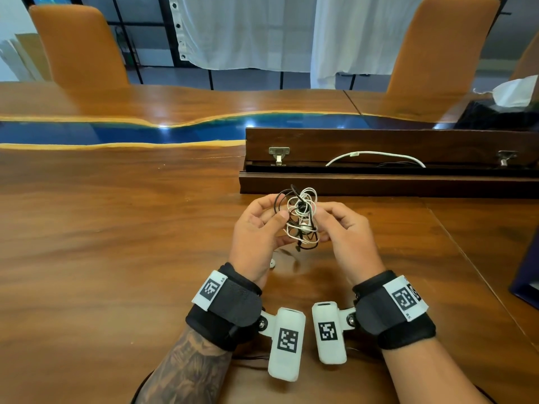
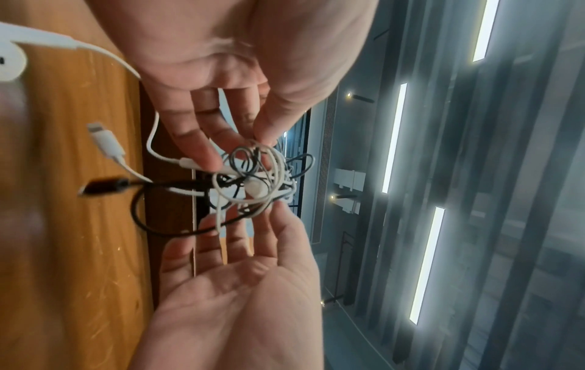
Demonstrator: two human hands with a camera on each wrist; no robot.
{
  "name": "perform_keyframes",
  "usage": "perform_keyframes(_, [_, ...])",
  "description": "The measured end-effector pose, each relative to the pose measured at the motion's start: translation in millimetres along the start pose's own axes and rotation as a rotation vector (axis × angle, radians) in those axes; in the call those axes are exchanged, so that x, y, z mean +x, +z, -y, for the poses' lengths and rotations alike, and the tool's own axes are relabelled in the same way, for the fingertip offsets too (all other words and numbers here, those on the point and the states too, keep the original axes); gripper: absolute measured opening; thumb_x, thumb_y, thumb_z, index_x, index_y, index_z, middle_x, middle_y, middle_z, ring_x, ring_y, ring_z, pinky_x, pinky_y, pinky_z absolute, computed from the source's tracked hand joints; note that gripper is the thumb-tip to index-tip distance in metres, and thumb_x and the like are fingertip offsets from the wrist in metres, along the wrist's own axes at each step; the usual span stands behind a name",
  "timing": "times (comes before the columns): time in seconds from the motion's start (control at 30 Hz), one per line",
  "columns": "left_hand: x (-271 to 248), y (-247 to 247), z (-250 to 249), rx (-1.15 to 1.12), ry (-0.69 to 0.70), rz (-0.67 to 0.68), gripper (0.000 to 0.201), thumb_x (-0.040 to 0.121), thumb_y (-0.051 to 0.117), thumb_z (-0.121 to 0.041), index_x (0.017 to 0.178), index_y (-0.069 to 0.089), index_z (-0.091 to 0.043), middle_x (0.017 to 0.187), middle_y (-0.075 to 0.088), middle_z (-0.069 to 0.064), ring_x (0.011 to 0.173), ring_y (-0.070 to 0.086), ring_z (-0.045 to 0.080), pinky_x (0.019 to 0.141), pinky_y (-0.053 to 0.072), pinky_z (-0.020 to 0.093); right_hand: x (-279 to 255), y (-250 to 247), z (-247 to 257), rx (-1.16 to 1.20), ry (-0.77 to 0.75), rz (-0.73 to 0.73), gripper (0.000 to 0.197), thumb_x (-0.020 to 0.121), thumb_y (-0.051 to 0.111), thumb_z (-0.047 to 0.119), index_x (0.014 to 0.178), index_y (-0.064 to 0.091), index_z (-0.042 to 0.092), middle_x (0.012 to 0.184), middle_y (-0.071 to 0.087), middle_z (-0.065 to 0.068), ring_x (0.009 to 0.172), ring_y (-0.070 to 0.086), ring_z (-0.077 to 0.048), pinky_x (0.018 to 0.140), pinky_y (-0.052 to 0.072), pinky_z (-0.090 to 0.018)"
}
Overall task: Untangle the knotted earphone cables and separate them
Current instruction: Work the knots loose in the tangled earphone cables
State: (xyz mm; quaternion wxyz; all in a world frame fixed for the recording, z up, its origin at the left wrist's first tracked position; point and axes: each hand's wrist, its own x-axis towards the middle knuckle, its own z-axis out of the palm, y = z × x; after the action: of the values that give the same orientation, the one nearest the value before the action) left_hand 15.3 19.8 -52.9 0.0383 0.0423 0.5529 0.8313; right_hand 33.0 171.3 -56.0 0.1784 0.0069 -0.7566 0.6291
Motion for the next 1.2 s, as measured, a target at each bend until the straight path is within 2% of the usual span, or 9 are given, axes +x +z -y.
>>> perform_keyframes(0.17, [0.6,-0.2,-1.1,0.016,0.013,-0.034,0.023,0.097,0.058,-0.001,0.119,0.062,-0.007,0.102,0.075,0.011,0.084,0.070,0.019,0.067,0.058,0.036,-2.3,0.0,2.8,-0.015,-0.041,-0.009,0.017,0.091,0.062,0.047,0.079,0.072,0.041,0.088,0.062,0.010,0.080,0.056,-0.004,0.072,0.044,-0.021])
perform_keyframes(0.23, [-0.6,0.4,-2.0,0.023,0.019,-0.023,0.021,0.097,0.060,-0.006,0.117,0.064,-0.008,0.097,0.075,0.007,0.079,0.068,0.017,0.060,0.057,0.031,-2.5,-1.1,2.1,-0.023,-0.061,0.006,0.006,0.092,0.069,0.033,0.090,0.074,0.031,0.087,0.067,0.005,0.077,0.058,-0.004,0.069,0.046,-0.018])
perform_keyframes(0.33, [-2.3,1.7,-0.7,0.114,0.058,0.019,0.024,0.094,0.067,-0.016,0.118,0.065,-0.013,0.107,0.074,0.004,0.094,0.070,0.023,0.071,0.059,0.029,-2.7,-2.1,0.2,-0.030,-0.088,0.056,0.001,0.092,0.072,0.018,0.091,0.072,0.018,0.083,0.068,0.002,0.077,0.063,-0.012,0.068,0.052,-0.022])
perform_keyframes(0.4, [-2.5,1.9,1.5,0.177,0.113,0.018,0.027,0.090,0.071,-0.009,0.116,0.066,-0.014,0.110,0.074,0.005,0.101,0.070,0.020,0.080,0.058,0.027,-3.1,-1.4,0.0,-0.052,-0.102,0.076,0.002,0.092,0.072,0.017,0.091,0.071,0.016,0.086,0.069,0.002,0.082,0.065,-0.015,0.072,0.055,-0.026])
perform_keyframes(0.6, [2.9,-3.8,2.8,0.119,0.107,0.015,0.024,0.094,0.060,0.006,0.112,0.066,-0.009,0.104,0.075,0.012,0.089,0.071,0.021,0.072,0.059,0.029,-2.9,3.2,-1.5,0.041,-0.044,0.054,0.002,0.096,0.066,0.011,0.094,0.067,0.011,0.082,0.069,0.012,0.077,0.065,-0.003,0.067,0.052,-0.018])
perform_keyframes(0.8, [3.7,-5.0,3.4,0.071,0.086,0.024,0.015,0.094,0.064,-0.002,0.106,0.066,-0.010,0.103,0.076,0.012,0.086,0.069,0.020,0.072,0.057,0.033,-4.7,2.2,3.2,0.113,-0.053,0.067,0.013,0.091,0.072,0.014,0.101,0.063,0.016,0.093,0.072,0.001,0.085,0.068,-0.013,0.072,0.054,-0.022])
perform_keyframes(0.93, [3.9,-5.9,2.5,0.040,0.063,0.020,0.014,0.095,0.062,-0.007,0.109,0.066,-0.008,0.102,0.076,0.012,0.085,0.070,0.020,0.070,0.058,0.033,-4.2,2.1,5.5,0.167,-0.068,0.062,0.017,0.093,0.068,0.003,0.100,0.058,0.014,0.091,0.071,-0.005,0.084,0.070,-0.015,0.071,0.053,-0.022])
perform_keyframes(1.1, [2.1,-6.2,2.1,0.051,0.043,0.034,0.010,0.097,0.061,-0.012,0.105,0.067,-0.011,0.094,0.074,0.005,0.081,0.068,0.015,0.066,0.056,0.030,-5.8,3.7,4.8,0.094,-0.106,0.098,0.025,0.097,0.060,-0.001,0.103,0.070,0.022,0.094,0.072,0.012,0.084,0.064,-0.002,0.072,0.050,-0.016])
perform_keyframes(1.2, [0.9,-4.8,0.4,0.066,0.049,0.025,0.013,0.092,0.067,-0.023,0.098,0.070,-0.012,0.090,0.072,0.009,0.083,0.066,0.021,0.074,0.056,0.038,-5.7,2.7,4.1,0.062,-0.102,0.109,0.024,0.094,0.067,0.006,0.107,0.072,0.025,0.102,0.073,0.009,0.093,0.066,-0.010,0.075,0.055,-0.024])
